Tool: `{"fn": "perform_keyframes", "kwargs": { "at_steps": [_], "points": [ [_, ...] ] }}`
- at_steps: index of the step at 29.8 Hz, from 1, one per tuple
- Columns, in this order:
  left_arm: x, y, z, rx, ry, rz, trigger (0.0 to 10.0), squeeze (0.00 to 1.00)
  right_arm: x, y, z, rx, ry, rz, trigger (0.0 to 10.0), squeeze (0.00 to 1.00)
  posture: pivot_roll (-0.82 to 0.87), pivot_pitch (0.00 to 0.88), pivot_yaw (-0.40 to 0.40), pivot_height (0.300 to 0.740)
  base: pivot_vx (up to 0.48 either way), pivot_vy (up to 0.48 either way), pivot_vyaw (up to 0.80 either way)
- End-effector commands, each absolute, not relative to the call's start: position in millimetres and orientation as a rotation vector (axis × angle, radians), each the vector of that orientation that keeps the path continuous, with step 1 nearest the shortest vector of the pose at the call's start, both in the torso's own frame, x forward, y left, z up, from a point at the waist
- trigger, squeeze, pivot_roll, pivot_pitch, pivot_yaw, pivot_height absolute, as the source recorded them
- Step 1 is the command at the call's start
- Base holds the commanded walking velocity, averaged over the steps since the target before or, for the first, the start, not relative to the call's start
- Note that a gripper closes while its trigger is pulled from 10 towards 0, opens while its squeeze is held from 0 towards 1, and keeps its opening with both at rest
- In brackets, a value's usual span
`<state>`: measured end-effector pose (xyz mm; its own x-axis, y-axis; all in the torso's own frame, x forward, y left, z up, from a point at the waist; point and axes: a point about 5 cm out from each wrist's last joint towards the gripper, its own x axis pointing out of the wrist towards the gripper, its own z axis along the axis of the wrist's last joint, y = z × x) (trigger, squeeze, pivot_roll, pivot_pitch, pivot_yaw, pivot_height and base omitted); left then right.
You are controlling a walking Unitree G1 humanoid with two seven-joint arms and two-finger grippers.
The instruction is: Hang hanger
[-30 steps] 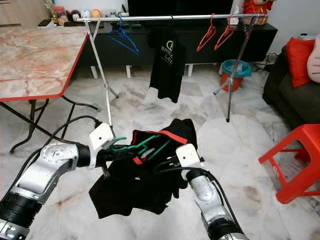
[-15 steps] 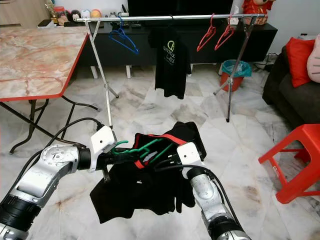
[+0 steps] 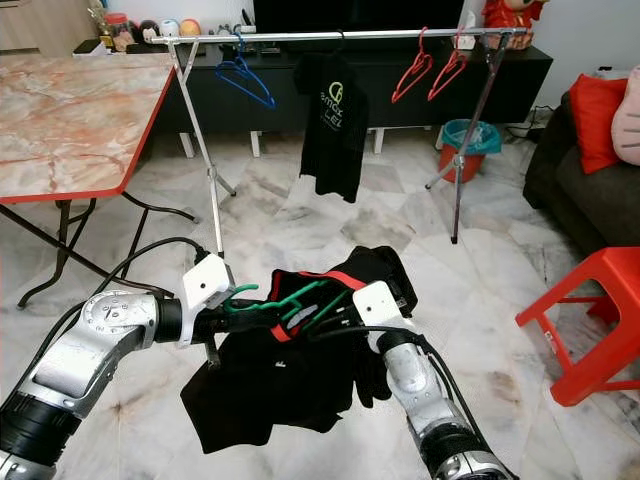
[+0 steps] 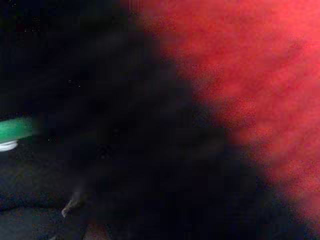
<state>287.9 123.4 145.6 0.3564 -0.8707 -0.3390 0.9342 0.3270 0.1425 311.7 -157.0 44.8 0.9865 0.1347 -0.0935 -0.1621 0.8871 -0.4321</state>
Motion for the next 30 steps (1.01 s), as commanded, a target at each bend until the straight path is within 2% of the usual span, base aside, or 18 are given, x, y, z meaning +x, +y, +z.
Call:
{"fn": "perform_keyframes", "kwargs": {
  "at_steps": [1, 4, 5, 6, 7, 18, 30],
  "points": [
    [284.5, 120.9, 151.1, 0.342, 0.193, -1.225, 10.0, 0.0, 314.6, -160.0, 46.3, -0.477, 0.068, 0.138, 10.0, 0.0, 0.01, 0.0, -0.002, 0.74, 0.0, 0.0, 0.0],
    [283.3, 120.7, 150.2, 0.342, 0.198, -1.231, 10.0, 0.0, 314.8, -157.3, 47.7, -0.56, 0.043, 0.163, 10.0, 0.0, 0.02, 0.0, -0.002, 0.74, 0.0, 0.0, 0.0],
    [282.2, 119.6, 149.3, 0.339, 0.201, -1.236, 10.0, 0.0, 314.5, -155.8, 48.2, -0.551, 0.033, 0.164, 4.5, 0.0, 0.02, 0.0, -0.002, 0.74, 0.0, 0.0, 0.0],
    [282.2, 119.6, 149.3, 0.339, 0.201, -1.236, 10.0, 0.0, 314.5, -155.8, 48.2, -0.551, 0.033, 0.164, 4.5, 0.0, 0.02, 0.0, -0.002, 0.74, 0.0, 0.0, 0.0],
    [282.1, 118.9, 148.9, 0.338, 0.202, -1.238, 10.0, 0.0, 314.8, -155.3, 48.9, -0.545, 0.028, 0.16, 0.0, 0.0, 0.02, 0.0, -0.003, 0.74, 0.0, 0.0, 0.0],
    [280.4, 116.1, 146.9, 0.334, 0.209, -1.249, 10.0, 0.0, 314.5, -153.4, 47.8, -0.56, 0.028, 0.171, 0.0, 0.0, 0.01, 0.0, -0.005, 0.74, 0.0, 0.0, 0.0],
    [268.7, 129.4, 141.7, 0.411, 0.29, -1.3, 10.0, 0.0, 313.9, -152.3, 45.2, -0.587, 0.044, 0.183, 0.0, 0.0, 0.02, 0.0, -0.006, 0.74, 0.0, 0.0, 0.0]
  ]
}}
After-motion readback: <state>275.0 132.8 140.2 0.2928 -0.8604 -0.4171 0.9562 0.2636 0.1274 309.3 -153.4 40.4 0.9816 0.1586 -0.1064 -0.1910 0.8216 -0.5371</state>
